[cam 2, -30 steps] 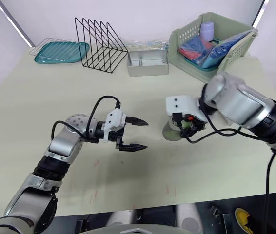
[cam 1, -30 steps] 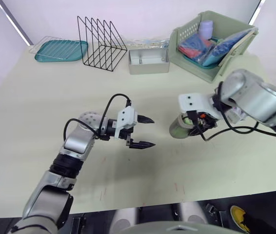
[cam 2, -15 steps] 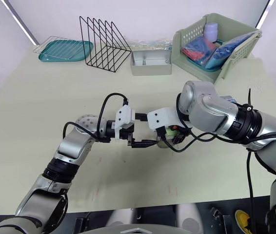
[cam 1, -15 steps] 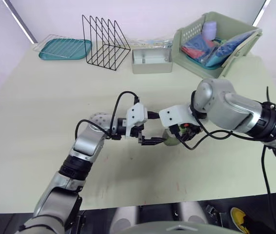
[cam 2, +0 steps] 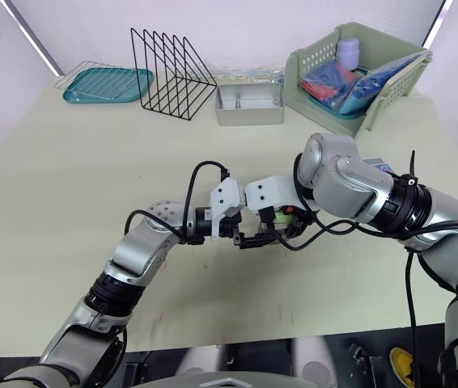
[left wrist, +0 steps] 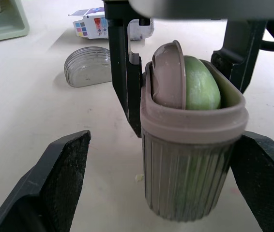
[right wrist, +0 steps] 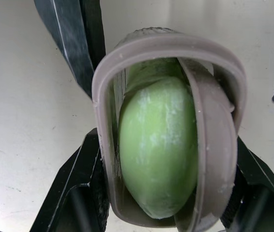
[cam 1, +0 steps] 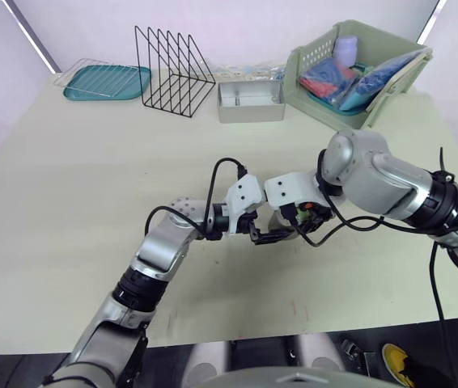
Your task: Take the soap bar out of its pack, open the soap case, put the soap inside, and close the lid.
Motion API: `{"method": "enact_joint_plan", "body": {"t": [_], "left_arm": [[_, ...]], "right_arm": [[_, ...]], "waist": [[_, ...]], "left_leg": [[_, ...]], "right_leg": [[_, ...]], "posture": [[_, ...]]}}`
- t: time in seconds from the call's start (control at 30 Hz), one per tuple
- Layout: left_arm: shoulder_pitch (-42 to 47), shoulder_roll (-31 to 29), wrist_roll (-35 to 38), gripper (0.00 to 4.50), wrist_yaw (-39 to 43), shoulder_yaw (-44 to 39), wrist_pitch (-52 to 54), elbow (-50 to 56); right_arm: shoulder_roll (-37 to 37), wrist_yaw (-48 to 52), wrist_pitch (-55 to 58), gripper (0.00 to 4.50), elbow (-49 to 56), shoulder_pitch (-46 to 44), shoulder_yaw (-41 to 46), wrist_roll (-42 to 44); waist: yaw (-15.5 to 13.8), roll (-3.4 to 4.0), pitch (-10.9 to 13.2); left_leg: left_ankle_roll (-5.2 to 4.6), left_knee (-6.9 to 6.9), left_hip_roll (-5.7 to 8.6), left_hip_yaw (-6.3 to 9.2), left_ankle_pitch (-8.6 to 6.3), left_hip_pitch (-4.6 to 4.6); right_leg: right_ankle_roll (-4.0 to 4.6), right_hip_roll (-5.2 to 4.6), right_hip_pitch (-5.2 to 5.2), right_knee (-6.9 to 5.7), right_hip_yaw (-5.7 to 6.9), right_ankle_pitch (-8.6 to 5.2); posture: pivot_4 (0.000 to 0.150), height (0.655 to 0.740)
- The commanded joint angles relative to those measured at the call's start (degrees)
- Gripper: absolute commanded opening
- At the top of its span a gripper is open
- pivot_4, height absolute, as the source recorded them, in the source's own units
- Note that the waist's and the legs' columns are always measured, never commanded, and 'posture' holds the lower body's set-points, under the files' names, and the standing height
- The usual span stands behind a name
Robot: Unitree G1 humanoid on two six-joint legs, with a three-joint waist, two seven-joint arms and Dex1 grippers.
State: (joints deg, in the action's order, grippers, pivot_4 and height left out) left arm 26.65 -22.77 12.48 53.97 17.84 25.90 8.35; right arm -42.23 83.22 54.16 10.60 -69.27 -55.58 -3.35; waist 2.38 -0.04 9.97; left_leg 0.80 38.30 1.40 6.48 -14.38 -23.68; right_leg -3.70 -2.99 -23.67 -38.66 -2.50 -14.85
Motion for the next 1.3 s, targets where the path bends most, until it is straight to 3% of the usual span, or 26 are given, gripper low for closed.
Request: {"method": "enact_joint_plan", "body": {"t": [0.03, 0.53, 0.6, 0.7, 0.73, 0.83, 1.27, 1.3], "left_arm": [[-0.3, 0.4, -0.4, 4.50, -1.3, 0.4, -0.4, 2.0], [-0.6, 2.1, -1.0, 4.50, -2.3, 1.3, -3.9, 0.6], [-0.5, 2.3, -1.2, 4.26, -2.2, 1.4, -4.2, 0.2], [-0.4, 2.5, -1.2, 3.54, -1.9, 1.5, -4.5, -0.1], [-0.3, 2.5, -1.2, 2.91, -1.9, 1.5, -4.6, -0.3], [-0.1, 2.6, -1.5, 1.87, -1.5, 1.8, -5.1, -0.9], [-0.1, 0.7, -1.7, 1.87, 1.8, 1.7, -8.9, -2.5], [-0.2, 0.5, -1.4, 1.87, 2.4, 1.6, -9.3, -2.5]], "right_arm": [[0.1, -0.7, -0.9, 2.08, -0.6, 0.8, 0.4, -2.2], [1.4, -0.1, -0.1, 2.08, -0.5, 2.2, 1.5, -2.7], [1.4, 0.0, -0.3, 2.08, -0.6, 2.2, 1.4, -2.8], [1.5, 0.1, -0.4, 2.08, -0.7, 2.1, 1.5, -2.9], [1.6, 0.1, -0.5, 2.08, -0.8, 2.1, 1.5, -3.0], [1.8, 0.4, -0.5, 2.08, -0.9, 2.1, 1.7, -3.2], [3.1, 0.2, -1.3, 2.08, -1.3, 2.6, 3.5, -3.5], [3.4, 0.0, -1.6, 3.04, -1.6, 2.7, 4.0, -3.4]], "waist": [[0.0, 0.00, 0.0], [0.0, -0.02, 0.0], [0.0, -0.02, 0.0], [0.0, -0.02, 0.0], [-0.1, -0.02, 0.0], [-0.1, -0.02, 0.0], [0.0, -0.02, 0.0], [0.1, -0.02, 0.0]], "left_leg": [[0.00, 0.00, 0.00, 0.01, 0.00, 0.00], [0.00, 0.00, 0.00, 0.04, 0.00, 0.05], [0.01, 0.00, 0.00, 0.04, 0.01, 0.05], [0.01, 0.01, 0.00, 0.04, 0.01, 0.04], [0.01, 0.01, 0.01, 0.04, 0.00, 0.04], [0.01, 0.01, 0.02, 0.03, 0.00, 0.03], [0.01, 0.01, 0.02, 0.04, 0.01, 0.04], [0.01, 0.01, 0.02, 0.04, 0.01, 0.05]], "right_leg": [[0.00, 0.00, 0.00, 0.00, 0.00, 0.00], [0.00, 0.00, 0.03, -0.02, -0.01, 0.00], [0.00, 0.00, 0.03, -0.02, 0.00, 0.00], [0.00, -0.01, 0.04, -0.02, -0.01, 0.00], [0.00, -0.01, 0.03, -0.02, 0.00, 0.00], [0.00, -0.01, 0.03, -0.02, 0.01, 0.00], [0.00, -0.01, 0.04, -0.03, 0.01, 0.00], [0.00, -0.01, 0.04, -0.03, 0.01, 0.00]], "posture": [[0.150, 0.7400], [0.150, 0.7400], [0.150, 0.7400], [0.150, 0.7400], [0.150, 0.7400], [0.150, 0.7400], [0.150, 0.7400], [0.150, 0.7400]]}}
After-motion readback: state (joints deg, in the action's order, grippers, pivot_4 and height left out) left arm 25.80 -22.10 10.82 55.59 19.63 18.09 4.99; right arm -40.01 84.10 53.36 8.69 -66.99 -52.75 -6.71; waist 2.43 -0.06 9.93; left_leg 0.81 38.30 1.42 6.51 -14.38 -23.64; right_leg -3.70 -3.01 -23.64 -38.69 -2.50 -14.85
